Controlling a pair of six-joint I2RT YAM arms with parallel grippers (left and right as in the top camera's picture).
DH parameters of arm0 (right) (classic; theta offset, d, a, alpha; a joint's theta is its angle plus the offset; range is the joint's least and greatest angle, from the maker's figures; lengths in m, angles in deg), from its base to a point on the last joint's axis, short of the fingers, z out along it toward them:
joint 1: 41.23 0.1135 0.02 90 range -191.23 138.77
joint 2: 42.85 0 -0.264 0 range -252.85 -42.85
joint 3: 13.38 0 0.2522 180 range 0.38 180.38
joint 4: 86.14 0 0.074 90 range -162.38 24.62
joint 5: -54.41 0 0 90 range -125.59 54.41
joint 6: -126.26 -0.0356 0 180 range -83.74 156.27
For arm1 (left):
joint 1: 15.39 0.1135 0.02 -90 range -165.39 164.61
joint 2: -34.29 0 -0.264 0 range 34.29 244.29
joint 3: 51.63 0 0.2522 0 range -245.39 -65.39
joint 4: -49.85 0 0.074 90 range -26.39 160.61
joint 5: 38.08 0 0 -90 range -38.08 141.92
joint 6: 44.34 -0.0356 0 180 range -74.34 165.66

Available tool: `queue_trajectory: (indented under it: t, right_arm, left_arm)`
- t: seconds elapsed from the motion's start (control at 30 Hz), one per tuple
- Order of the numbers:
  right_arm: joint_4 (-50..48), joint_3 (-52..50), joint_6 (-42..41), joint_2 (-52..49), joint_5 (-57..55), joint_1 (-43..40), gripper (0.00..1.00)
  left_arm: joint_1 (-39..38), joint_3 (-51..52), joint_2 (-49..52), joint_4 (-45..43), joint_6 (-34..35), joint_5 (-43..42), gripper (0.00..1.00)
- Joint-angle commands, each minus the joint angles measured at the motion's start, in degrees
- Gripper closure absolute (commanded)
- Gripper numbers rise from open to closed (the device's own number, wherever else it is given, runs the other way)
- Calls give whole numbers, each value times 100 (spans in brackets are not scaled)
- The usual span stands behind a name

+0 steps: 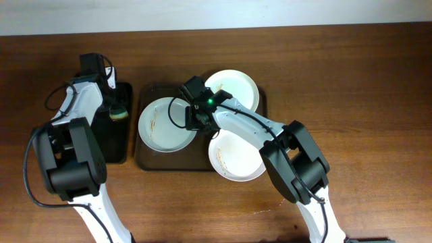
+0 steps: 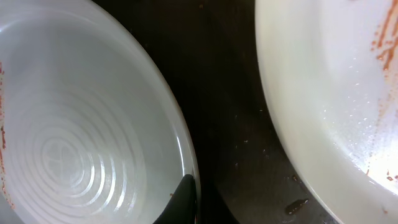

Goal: Clean dirty plates on tray and stack at the side
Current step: 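Lift the left plate with the right gripper and bring the sponge to it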

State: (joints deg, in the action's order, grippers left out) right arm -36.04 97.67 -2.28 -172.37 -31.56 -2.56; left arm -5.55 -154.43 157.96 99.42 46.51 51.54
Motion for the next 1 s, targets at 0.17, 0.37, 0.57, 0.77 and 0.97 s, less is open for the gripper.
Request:
queue_trajectory:
  t: [0.17, 0.37, 0.57, 0.77, 0.97]
  right_arm:
    - [26, -24, 76, -205, 48, 31, 96]
    - [48, -22, 79, -203, 455, 13, 96]
    - [46, -20, 398, -201, 1436, -389, 96]
    - [140, -20, 518, -201, 1526, -623, 96]
    - [385, -20, 533, -201, 1523, -822, 96]
  left_arm:
    - [33, -605, 111, 1397, -39, 103, 99]
    - [31, -2079, 111, 3410, -24, -402, 99]
    - [-103, -2625, 111, 4570, -334, -957, 99]
    - [-752, -2625, 114, 4441, -439, -951, 99]
    - [-1379, -2179, 227, 3849, -385, -949, 99]
